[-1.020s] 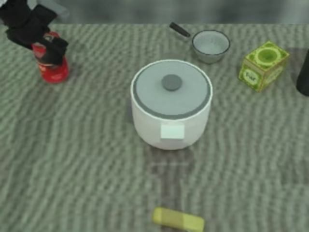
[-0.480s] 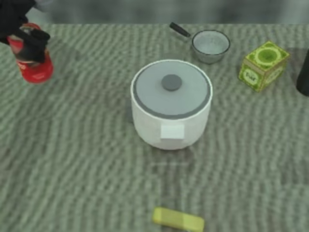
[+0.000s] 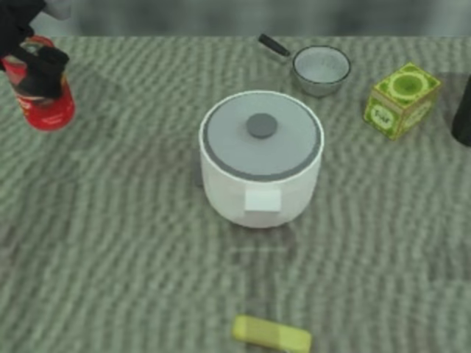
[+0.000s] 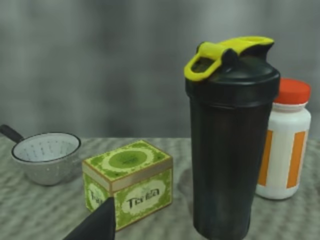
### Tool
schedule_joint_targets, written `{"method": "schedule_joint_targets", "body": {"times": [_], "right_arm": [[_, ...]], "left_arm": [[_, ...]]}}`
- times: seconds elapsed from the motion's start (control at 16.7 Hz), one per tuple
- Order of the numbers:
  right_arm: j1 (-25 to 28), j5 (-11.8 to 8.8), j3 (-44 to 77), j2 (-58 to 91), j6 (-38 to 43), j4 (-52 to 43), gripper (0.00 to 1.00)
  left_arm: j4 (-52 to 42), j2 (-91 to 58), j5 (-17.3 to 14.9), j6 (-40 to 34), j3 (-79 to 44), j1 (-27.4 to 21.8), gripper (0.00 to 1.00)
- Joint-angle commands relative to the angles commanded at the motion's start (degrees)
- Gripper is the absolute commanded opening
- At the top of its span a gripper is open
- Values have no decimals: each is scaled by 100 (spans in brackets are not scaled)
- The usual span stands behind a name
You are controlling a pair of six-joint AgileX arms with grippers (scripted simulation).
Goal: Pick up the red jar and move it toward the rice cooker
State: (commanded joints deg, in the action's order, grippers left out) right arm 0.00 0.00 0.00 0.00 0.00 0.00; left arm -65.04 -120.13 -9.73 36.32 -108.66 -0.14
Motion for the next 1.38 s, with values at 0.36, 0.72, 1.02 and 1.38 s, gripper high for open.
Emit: {"method": "schedule_joint_targets", "body": {"times": [0.36,0.72,1.02,1.38], "right_arm": [[0,0,0,0,0,0,100],[0,0,0,0,0,0,100],[0,0,0,0,0,0,100],[0,0,0,0,0,0,100]], "left_arm": [[358,191,280,-956,480,-330,0],[1176,638,947,-3391,1692,-1151,0],[1827,1036,1447,-5059,2601,-1753,0],[1993,1138,1573,-5410,2828,-1902,0]]}}
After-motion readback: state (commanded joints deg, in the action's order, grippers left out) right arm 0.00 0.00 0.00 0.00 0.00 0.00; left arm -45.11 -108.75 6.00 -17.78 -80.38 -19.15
